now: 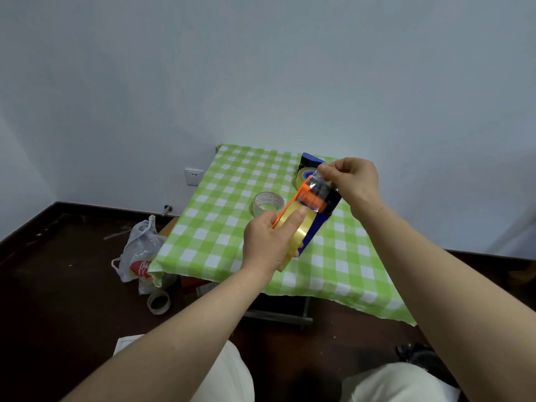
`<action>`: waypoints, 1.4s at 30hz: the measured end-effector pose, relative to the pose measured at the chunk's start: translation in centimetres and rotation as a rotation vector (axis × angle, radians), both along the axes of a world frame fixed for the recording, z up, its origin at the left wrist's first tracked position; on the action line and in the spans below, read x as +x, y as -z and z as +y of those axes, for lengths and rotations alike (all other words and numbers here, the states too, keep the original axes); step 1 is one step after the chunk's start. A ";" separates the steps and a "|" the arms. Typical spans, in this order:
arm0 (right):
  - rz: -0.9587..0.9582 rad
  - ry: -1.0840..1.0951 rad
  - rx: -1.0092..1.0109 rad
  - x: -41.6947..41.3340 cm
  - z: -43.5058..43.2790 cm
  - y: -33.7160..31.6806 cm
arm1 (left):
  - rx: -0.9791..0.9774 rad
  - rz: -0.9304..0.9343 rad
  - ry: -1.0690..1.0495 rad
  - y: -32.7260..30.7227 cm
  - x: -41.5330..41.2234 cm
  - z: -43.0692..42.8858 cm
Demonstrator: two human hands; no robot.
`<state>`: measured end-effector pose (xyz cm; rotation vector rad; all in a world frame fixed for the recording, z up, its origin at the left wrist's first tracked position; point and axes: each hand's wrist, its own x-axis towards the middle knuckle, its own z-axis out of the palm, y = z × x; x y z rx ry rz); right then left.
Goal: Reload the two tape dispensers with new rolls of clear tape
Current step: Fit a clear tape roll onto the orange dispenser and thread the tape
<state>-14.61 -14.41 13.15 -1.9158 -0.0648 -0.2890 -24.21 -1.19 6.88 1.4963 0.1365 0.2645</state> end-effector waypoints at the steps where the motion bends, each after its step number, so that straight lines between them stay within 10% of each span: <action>1: 0.001 0.009 -0.011 0.1 -0.1 0.1 | -0.039 -0.004 0.020 -0.1 0.0 0.0; 42: -0.030 0.031 0.035 0.3 -1.1 -1.3 | -0.081 -0.006 0.029 -1.1 0.0 1.0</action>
